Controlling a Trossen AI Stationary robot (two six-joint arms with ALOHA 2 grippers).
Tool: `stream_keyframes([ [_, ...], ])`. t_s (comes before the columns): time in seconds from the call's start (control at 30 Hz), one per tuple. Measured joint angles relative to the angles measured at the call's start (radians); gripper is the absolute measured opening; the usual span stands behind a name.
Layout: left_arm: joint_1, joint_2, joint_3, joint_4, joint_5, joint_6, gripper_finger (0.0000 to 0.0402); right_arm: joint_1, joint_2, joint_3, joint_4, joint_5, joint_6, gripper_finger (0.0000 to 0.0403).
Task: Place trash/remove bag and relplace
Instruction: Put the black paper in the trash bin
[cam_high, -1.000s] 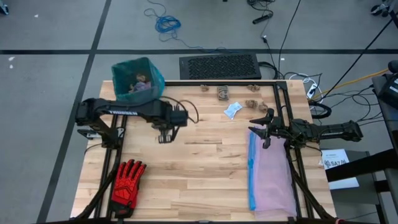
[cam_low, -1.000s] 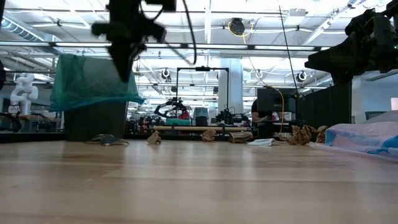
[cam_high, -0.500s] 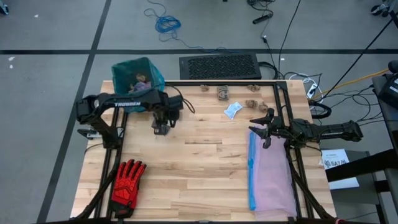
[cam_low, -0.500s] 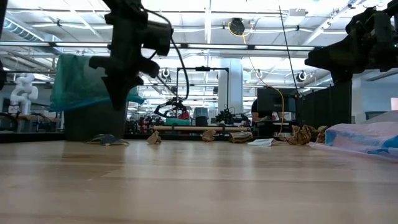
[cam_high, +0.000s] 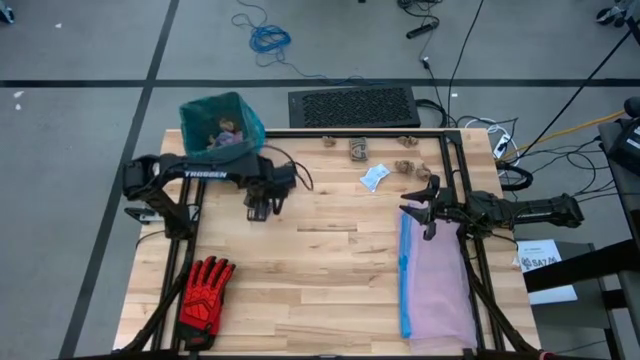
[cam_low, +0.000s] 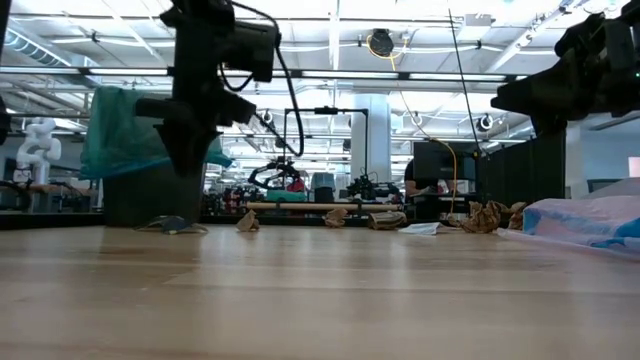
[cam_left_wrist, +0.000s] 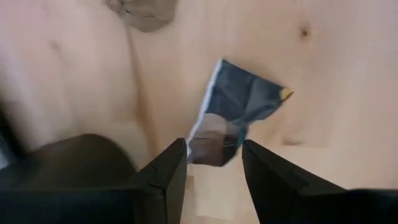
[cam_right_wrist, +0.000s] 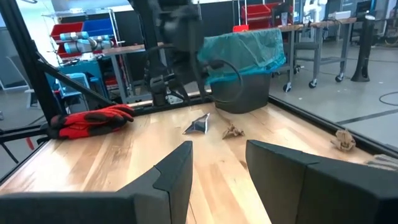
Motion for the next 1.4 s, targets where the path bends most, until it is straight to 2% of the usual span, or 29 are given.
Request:
stream_keyframes([
  [0.23, -0.113, -0.002, -0.012, 0.010, -0.123, -0.218, 0.0153, 0.000, 0.000, 0.000, -0.006, 0.000, 0.003, 0.0144],
  [0.47, -0.160, -0.002, -0.186, 0.062, -0.189, -0.366, 0.0153, 0.000, 0.000, 0.000, -0.006, 0.000, 0.002, 0.0144],
  [0.8, -0.193, -0.002, -0.342, 0.297, -0.211, -0.395, 0.0153, 0.000, 0.000, 0.000, -0.006, 0.000, -0.008, 0.0144],
  [1.07, -0.209, -0.002, -0.400, 0.374, -0.380, -0.424, 0.0153, 0.000, 0.000, 0.000, -0.006, 0.000, -0.008, 0.0144],
  [1.4, -0.202, -0.002, -0.467, 0.514, -0.412, -0.423, 0.0153, 0.000, 0.000, 0.000, -0.006, 0.000, -0.008, 0.0144],
])
